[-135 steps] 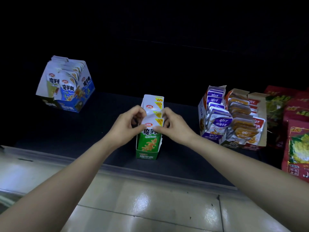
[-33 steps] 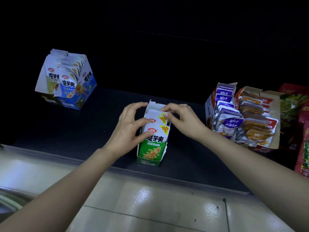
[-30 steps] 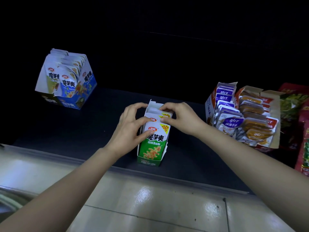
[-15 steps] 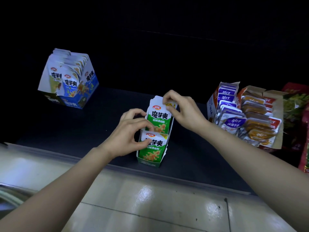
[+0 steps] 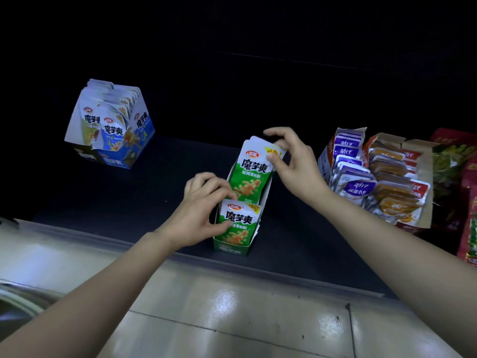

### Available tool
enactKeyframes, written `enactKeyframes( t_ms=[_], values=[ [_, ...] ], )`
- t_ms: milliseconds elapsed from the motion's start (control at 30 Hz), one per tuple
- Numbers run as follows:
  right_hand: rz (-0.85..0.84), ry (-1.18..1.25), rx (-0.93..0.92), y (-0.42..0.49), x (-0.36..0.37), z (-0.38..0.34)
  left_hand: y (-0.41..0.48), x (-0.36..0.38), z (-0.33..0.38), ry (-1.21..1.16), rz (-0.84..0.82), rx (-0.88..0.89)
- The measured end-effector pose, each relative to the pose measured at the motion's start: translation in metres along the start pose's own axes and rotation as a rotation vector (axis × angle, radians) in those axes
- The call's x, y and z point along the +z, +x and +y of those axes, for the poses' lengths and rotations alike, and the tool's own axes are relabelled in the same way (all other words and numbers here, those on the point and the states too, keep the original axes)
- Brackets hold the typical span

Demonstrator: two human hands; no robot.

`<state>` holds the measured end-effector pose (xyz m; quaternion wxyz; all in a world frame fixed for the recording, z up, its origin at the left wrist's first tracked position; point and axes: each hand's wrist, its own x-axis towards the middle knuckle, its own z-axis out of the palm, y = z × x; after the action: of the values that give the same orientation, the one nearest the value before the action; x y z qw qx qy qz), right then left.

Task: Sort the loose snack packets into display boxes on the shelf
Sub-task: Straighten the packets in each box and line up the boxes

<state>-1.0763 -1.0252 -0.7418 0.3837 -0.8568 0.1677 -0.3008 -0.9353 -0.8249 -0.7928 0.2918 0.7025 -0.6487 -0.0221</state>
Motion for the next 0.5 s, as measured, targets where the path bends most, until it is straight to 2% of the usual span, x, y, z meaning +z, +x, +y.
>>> enactKeyframes(
  t_ms=[100,267,400,500],
  values=[
    [0.07,0.0,-0.015,0.005,-0.004,-0.008,0.001,0.001,0.001,-0.016,-0.019,0.021],
    [0.236,0.055,-0.04,0.019,-0.024,-0.028,-0.003,0.0,-0.001,-0.07,-0.026,-0.067],
    [0.177,0.056,-0.042,0.015,-0.023,-0.032,-0.003,-0.001,0.006,0.057,0.036,-0.002],
    [0.099,0.018,-0.036,0.003,-0.013,-0.026,-0.005,-0.002,0.009,0.133,0.08,-0.027]
  ],
)
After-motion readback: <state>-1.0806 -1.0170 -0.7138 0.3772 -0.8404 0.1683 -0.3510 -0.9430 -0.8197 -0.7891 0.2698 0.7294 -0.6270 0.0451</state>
